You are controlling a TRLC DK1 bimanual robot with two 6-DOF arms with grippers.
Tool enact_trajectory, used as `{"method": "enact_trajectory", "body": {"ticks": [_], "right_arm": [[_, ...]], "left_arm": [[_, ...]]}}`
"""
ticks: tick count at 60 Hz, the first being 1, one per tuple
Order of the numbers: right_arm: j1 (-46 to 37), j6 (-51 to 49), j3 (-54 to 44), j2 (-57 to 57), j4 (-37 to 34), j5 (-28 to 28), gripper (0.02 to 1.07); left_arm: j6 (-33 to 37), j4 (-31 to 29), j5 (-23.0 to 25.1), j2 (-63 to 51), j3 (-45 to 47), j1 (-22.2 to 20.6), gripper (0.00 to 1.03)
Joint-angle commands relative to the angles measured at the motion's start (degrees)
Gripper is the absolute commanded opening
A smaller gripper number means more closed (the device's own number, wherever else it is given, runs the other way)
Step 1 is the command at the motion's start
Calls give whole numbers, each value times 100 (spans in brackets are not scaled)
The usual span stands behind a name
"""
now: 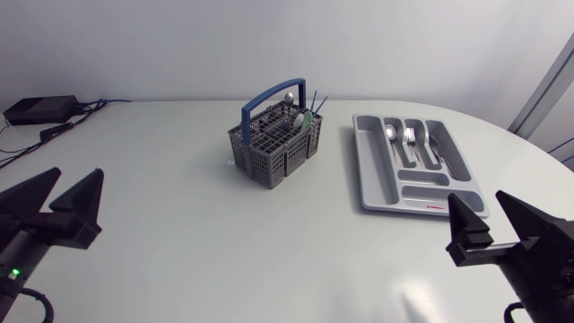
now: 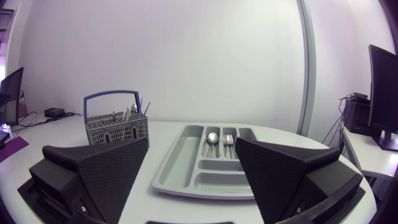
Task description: Unload the cutlery basket into the drawer organizer.
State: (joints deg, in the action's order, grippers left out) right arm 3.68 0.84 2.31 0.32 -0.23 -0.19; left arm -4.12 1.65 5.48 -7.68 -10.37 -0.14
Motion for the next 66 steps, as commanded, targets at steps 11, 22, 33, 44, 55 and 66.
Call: {"method": "enact_trajectory", "body": {"ticks": [11, 22, 33, 44, 55, 66], "right_arm": [[71, -31, 807, 944, 76, 10, 103], [54, -5, 1281, 1963, 128, 27, 103], [36, -14, 1633, 2816, 58, 71, 103], [36, -119, 2230, 3712, -531, 19, 103], [-52, -154, 2564, 4486, -777, -104, 102], [-61, -286, 2758, 4802, -970, -368, 102]], "left_arm": [[-124, 178, -11, -1701, -1037, -390, 96], [-115, 28, -38, -3002, -1872, -680, 93], [87, -402, -328, -4224, -2848, -1076, 91], [1106, -1062, -548, -5533, -3920, -1665, 91], [1730, -1589, -679, -7080, -5089, -1867, 91], [1845, -1967, -565, -8451, -6152, -2025, 91]]}}
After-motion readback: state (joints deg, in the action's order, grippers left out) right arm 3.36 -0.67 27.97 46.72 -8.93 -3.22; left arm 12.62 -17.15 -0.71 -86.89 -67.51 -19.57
